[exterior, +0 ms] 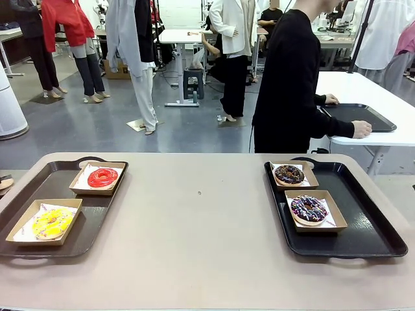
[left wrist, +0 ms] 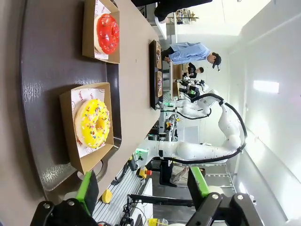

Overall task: Individually package the donuts and arrange them on the tray.
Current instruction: Place the picked Paper togo box on the Handle tray.

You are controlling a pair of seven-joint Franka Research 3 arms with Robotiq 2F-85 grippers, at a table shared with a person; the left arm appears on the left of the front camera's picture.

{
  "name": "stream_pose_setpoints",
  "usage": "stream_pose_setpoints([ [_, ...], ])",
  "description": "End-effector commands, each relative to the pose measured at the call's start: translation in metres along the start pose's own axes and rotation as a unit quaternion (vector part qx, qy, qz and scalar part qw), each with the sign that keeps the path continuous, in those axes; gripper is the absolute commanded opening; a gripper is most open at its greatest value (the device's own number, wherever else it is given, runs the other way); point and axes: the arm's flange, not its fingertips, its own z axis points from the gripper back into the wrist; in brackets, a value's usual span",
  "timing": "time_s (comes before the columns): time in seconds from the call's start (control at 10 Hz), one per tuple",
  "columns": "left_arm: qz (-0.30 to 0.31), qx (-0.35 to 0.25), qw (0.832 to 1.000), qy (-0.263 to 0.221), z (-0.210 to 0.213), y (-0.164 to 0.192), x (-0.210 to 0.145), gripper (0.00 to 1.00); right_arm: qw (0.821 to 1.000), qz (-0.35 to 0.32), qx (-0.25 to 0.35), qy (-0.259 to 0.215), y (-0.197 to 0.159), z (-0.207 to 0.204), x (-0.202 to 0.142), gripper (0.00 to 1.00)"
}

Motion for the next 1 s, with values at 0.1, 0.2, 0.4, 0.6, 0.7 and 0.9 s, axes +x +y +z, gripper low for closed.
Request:
stream_pose_setpoints([
  [0.1,0.0,0.002,1.0,0.003,0.0024,-0.0005,-0.0004,1.0,1.0,-0.002,-0.003,0.001,0.0021,-0.0009,-0.0045,1.0],
  [0.2,0.0,0.002,1.0,0.003,0.0024,-0.0005,-0.0004,1.0,1.0,-0.002,-0.003,0.001,0.0021,-0.0009,-0.0045,1.0],
  [0.4,0.0,0.002,1.0,0.003,0.0024,-0.0005,-0.0004,1.0,1.0,-0.002,-0.003,0.001,0.0021,-0.0009,-0.0045,1.0],
  [0.6,0.0,0.002,1.0,0.003,0.0024,-0.0005,-0.0004,1.0,1.0,-0.002,-0.003,0.001,0.0021,-0.0009,-0.0045,1.0],
  [0.7,0.0,0.002,1.0,0.003,0.0024,-0.0005,-0.0004,1.0,1.0,-0.002,-0.003,0.001,0.0021,-0.0009,-0.0045,1.0],
  [0.9,0.0,0.002,1.0,0.003,0.0024,-0.0005,-0.0004,1.0,1.0,-0.002,-0.003,0.001,0.0021,-0.0009,-0.0045,1.0],
])
